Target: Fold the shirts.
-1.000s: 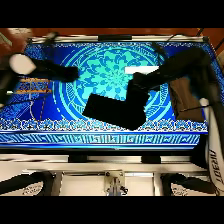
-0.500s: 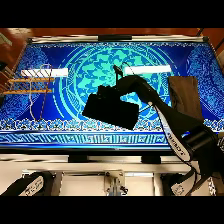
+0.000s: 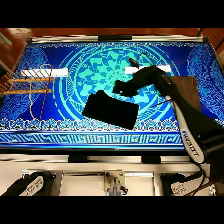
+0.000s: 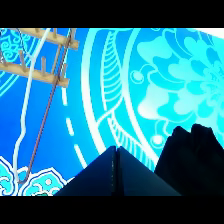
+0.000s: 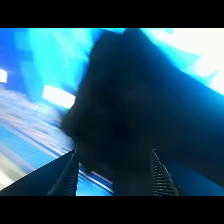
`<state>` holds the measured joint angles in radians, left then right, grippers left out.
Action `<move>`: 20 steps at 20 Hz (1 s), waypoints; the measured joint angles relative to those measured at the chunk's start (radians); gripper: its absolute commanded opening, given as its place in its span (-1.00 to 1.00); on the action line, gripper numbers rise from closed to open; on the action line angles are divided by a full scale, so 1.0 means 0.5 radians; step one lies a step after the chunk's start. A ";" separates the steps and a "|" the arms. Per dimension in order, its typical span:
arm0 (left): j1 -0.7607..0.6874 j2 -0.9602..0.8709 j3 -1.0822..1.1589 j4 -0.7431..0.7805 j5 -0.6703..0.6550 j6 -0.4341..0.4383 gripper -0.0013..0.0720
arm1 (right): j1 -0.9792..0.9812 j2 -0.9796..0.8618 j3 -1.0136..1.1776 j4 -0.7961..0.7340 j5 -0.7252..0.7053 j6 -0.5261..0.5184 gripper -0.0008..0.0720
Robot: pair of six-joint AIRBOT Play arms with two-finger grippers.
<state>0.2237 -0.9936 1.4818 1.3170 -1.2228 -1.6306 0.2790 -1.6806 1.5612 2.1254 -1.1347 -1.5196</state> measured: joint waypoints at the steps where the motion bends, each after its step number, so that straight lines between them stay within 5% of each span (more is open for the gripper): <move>1: 0.000 0.001 -0.007 -0.001 -0.001 0.007 -0.86 | -0.101 0.027 -0.031 -0.134 -0.153 0.025 0.52; 3: 0.000 0.002 -0.017 -0.001 0.000 0.022 -0.86 | -0.271 0.072 -0.160 -0.254 -0.352 0.050 0.82; 13: 0.002 0.002 -0.027 -0.001 -0.002 0.040 -0.86 | -0.248 0.089 -0.822 0.174 0.040 -0.066 0.77; 14: 0.002 0.002 -0.027 -0.001 -0.002 0.041 -0.86 | -0.217 0.076 -0.834 0.198 0.082 -0.066 0.59; 16: 0.002 0.002 -0.027 -0.007 -0.003 0.042 -0.86 | -0.180 0.051 -0.851 0.209 0.156 -0.066 -0.76; 20: 0.002 0.002 -0.027 -0.021 -0.005 0.042 -0.86 | -0.214 0.066 -0.744 0.218 0.156 -0.135 -0.81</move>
<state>0.2245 -0.9928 1.4685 1.3064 -1.2251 -1.6096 0.1722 -1.6474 1.1892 2.2345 -1.0569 -1.5871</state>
